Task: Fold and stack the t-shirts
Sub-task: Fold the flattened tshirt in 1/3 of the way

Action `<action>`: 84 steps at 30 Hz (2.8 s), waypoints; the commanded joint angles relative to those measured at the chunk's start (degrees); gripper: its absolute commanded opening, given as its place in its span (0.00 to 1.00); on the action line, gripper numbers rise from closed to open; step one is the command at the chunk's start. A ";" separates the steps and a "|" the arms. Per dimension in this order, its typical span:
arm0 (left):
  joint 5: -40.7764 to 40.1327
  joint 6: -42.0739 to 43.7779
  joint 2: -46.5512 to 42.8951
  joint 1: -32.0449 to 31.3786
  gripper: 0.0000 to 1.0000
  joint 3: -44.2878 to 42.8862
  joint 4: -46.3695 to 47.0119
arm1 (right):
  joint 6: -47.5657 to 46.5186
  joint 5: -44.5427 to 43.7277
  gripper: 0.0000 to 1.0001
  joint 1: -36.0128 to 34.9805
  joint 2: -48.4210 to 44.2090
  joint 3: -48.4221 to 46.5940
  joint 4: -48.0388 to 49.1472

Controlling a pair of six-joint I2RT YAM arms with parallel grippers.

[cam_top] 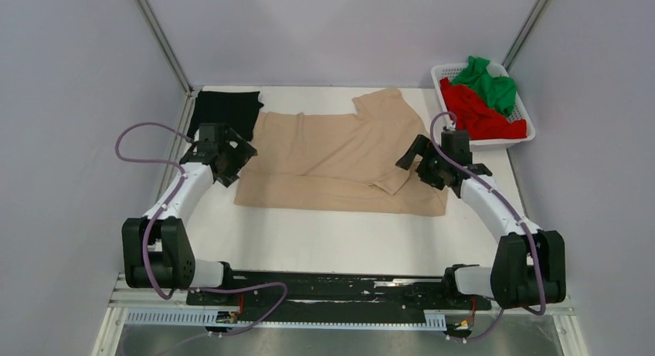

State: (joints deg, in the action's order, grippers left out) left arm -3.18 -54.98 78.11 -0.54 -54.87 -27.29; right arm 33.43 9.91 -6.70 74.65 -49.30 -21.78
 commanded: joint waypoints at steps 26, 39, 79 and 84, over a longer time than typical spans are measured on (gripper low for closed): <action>9.57 7.87 10.13 -3.77 1.00 5.90 6.89 | 4.81 2.55 1.00 -8.07 27.74 -17.27 12.16; 8.40 7.90 5.93 -3.84 1.00 4.55 4.10 | 13.39 -9.07 1.00 -7.98 22.99 -19.85 9.35; 8.34 -6.22 -25.06 -19.77 1.00 35.15 -3.00 | 20.55 -15.18 1.00 0.04 -24.48 23.47 -19.94; 8.69 -5.77 -27.70 -20.02 1.00 34.24 -4.30 | 20.42 -14.78 1.00 0.05 -24.64 23.24 -20.19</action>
State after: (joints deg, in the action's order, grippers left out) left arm 5.63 -59.92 50.70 -20.03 -21.26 -23.79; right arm 52.51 -3.60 -6.92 50.63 -25.87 -40.99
